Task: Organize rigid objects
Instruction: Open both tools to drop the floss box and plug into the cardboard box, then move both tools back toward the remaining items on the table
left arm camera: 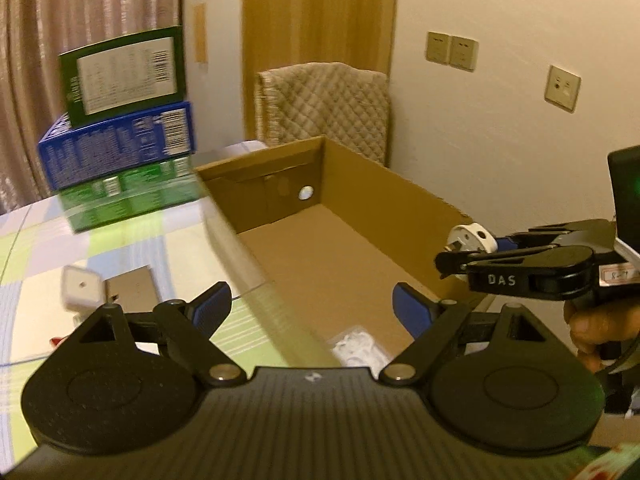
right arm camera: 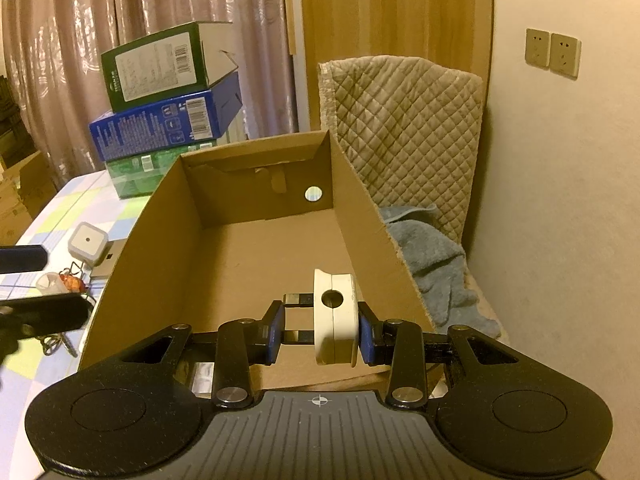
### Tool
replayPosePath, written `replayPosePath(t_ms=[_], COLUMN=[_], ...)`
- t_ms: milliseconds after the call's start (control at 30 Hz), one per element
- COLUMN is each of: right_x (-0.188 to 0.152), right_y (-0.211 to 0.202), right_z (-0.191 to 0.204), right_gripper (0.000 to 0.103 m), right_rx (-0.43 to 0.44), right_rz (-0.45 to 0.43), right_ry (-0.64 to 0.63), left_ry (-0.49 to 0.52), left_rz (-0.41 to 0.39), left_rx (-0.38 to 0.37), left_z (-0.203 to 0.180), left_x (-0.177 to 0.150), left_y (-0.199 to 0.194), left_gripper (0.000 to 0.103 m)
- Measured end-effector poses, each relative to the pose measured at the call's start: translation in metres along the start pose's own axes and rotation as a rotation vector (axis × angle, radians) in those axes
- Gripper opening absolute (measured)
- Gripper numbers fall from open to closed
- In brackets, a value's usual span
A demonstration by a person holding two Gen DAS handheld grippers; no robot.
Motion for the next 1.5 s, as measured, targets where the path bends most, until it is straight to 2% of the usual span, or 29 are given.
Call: replayPosePath(t_ms=[300,567,733,867,1067,1233,1500], right_x=[-0.002,0.001,0.007,0.010,0.012,0.013,0.005], right_y=[-0.001,-0.002,-0.007,-0.019,-0.046,-0.076,-0.122], right_z=[0.006,0.010,0.006,0.006,0.016,0.039,0.090], right_gripper=[0.034,0.034,0.044,0.050,0.052,0.053,0.058], right_rx=[0.010,0.004,-0.007,0.003,0.028,0.067,0.151], right_rz=[0.012,-0.010,-0.033,-0.058,-0.086,-0.112,-0.139], right_ry=[-0.013,-0.021,0.008,0.017,0.030,0.029,0.003], left_ry=[-0.091,-0.107,-0.118,-0.127,-0.150,-0.153,-0.182], left_rz=[-0.018,-0.021,-0.023,-0.022,-0.029,-0.036,-0.027], left_rx=[0.044,0.062,0.073,0.090,0.109,0.132,0.204], left_z=[0.028,0.033,0.038,0.045,0.051,0.056,0.075], left_x=[-0.013,-0.022,-0.025,-0.029,-0.036,-0.046,-0.079], left_y=[-0.025,-0.032,-0.037,-0.045,-0.063,-0.085,-0.130], left_gripper=[0.085,0.085,0.085,0.085,0.085,0.085,0.085])
Point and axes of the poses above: each gripper's, at about its wrist camera, not at the fingertips, and y roughly the way its jaws point, z to its left, x to its top, the point moved 9 cm from there along y, roughly the way its jaws point, and after that the axes turned 13 degrees about -x, right-handed, at the moved point
